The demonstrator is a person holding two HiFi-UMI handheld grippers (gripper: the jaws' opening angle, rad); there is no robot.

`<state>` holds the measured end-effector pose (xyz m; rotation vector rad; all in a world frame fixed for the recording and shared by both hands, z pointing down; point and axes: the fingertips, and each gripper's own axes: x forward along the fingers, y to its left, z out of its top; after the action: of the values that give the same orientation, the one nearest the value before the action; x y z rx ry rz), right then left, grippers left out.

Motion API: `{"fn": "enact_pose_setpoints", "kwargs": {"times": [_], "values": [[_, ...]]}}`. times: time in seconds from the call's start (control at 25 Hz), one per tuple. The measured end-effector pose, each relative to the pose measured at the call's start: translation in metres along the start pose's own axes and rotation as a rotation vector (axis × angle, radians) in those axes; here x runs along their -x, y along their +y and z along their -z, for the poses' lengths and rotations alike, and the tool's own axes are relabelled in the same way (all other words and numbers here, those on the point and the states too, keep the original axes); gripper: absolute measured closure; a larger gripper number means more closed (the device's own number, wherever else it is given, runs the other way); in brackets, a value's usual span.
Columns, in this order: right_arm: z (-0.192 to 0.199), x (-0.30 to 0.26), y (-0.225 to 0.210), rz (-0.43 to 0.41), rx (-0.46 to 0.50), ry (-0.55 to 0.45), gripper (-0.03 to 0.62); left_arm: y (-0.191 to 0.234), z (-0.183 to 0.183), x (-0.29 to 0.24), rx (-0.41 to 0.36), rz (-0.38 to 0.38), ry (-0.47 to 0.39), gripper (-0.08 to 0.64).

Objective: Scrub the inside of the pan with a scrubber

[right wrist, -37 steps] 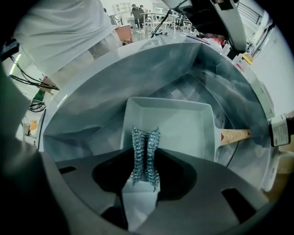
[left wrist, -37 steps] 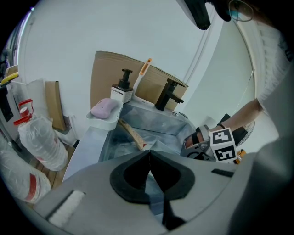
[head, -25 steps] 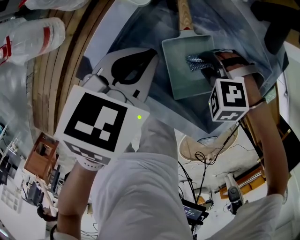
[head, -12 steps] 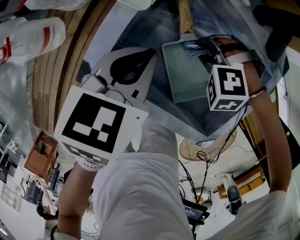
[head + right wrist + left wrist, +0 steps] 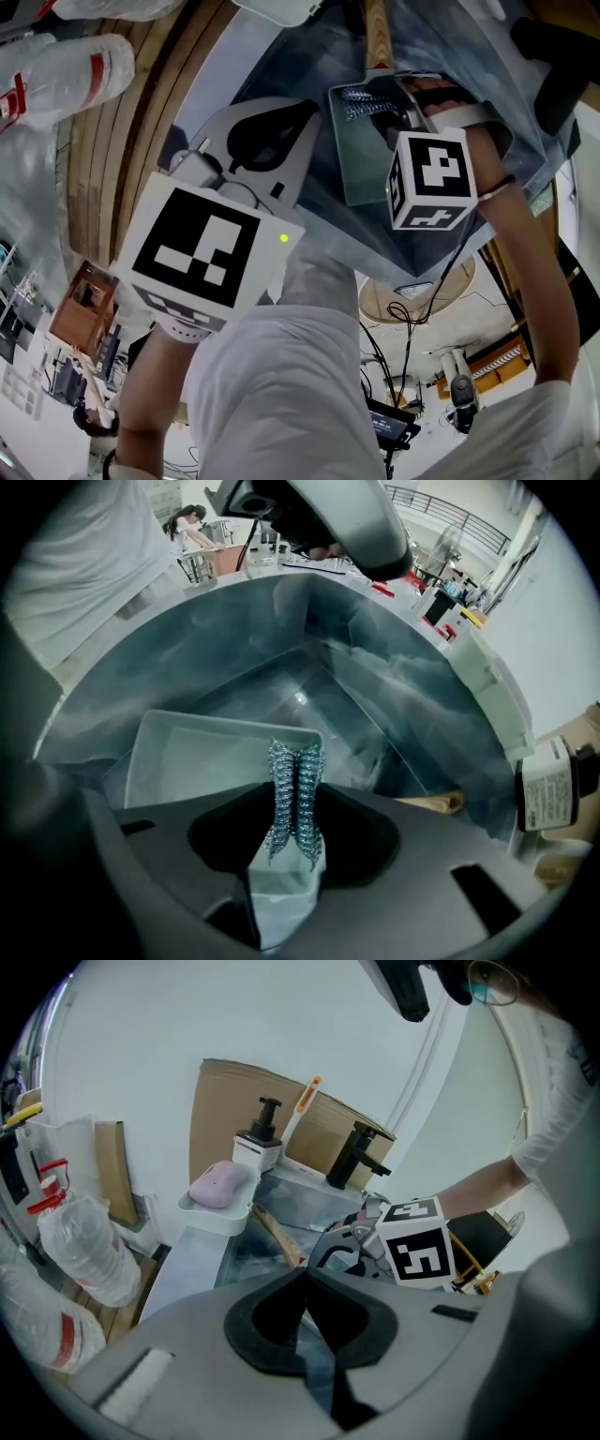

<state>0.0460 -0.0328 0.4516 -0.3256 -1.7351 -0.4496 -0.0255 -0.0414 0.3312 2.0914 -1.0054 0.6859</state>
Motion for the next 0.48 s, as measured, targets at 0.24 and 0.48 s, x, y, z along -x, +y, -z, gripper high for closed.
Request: {"fn": "enact_pose_setpoints", "kwargs": {"times": [0.24,0.48], "values": [[-0.013,0.005,-0.013,0.064,-0.032,-0.033,0.456,0.008,-0.003,0.007,0.01,-0.021,-0.007,0.555],[-0.016,0.039,-0.026,0.223,-0.087,0.008,0.457,0.004,-0.011,0.021,-0.007,-0.025,-0.041,0.554]]}}
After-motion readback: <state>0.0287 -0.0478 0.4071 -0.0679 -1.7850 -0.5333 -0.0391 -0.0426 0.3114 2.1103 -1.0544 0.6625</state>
